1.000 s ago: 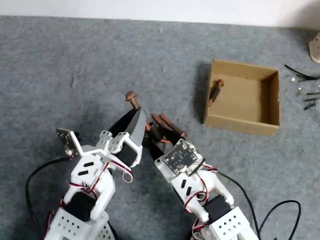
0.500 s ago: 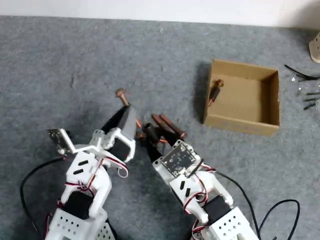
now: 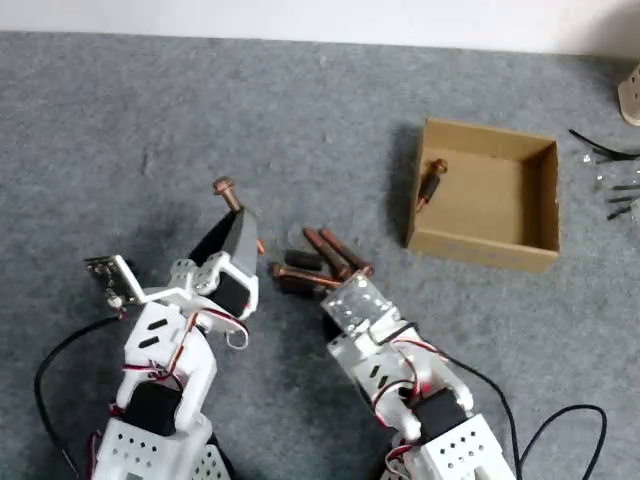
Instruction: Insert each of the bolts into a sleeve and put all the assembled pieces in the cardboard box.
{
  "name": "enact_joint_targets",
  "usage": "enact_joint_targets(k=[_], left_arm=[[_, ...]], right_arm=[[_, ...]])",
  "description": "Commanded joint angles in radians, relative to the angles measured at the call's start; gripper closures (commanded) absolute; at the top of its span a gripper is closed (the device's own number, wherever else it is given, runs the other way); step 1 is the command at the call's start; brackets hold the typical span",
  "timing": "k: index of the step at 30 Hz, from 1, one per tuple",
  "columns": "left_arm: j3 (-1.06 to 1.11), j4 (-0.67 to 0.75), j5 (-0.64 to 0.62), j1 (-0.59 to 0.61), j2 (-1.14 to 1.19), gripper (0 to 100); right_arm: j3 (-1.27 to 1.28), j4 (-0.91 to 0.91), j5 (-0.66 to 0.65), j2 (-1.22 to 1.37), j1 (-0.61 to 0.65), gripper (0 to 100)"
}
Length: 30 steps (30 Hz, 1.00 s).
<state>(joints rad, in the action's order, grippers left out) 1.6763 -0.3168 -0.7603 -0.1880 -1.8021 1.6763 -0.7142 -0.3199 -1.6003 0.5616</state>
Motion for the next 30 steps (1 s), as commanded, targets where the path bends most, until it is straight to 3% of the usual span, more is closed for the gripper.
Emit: enact_joint_targets(k=[1,5,10,16,30], left_arm=[[0.021,0.000,0.009,0.041,-0.005,99],[0.021,0.000,0.009,0.067,-0.005,99],[0.021,0.000,0.009,0.081,-0.012,99],[0.021,0.000,0.008,0.079,-0.007,99],[0.021,-0.002,0.009,0.081,-0.007,99]], right_arm=[[0.012,-0.090,-0.006,-0.010,-0.081,99.3],[-0.045,-0.328,-0.011,-0.008,-0.104,99.3],[-0.097,-0.352,-0.069,-0.008,-0.303,99.3],[-0.094,-0.374,-0.135,0.036,-0.378,99.4],[-0.216,-0.168,-0.140,0.783,-0.383,99.4]])
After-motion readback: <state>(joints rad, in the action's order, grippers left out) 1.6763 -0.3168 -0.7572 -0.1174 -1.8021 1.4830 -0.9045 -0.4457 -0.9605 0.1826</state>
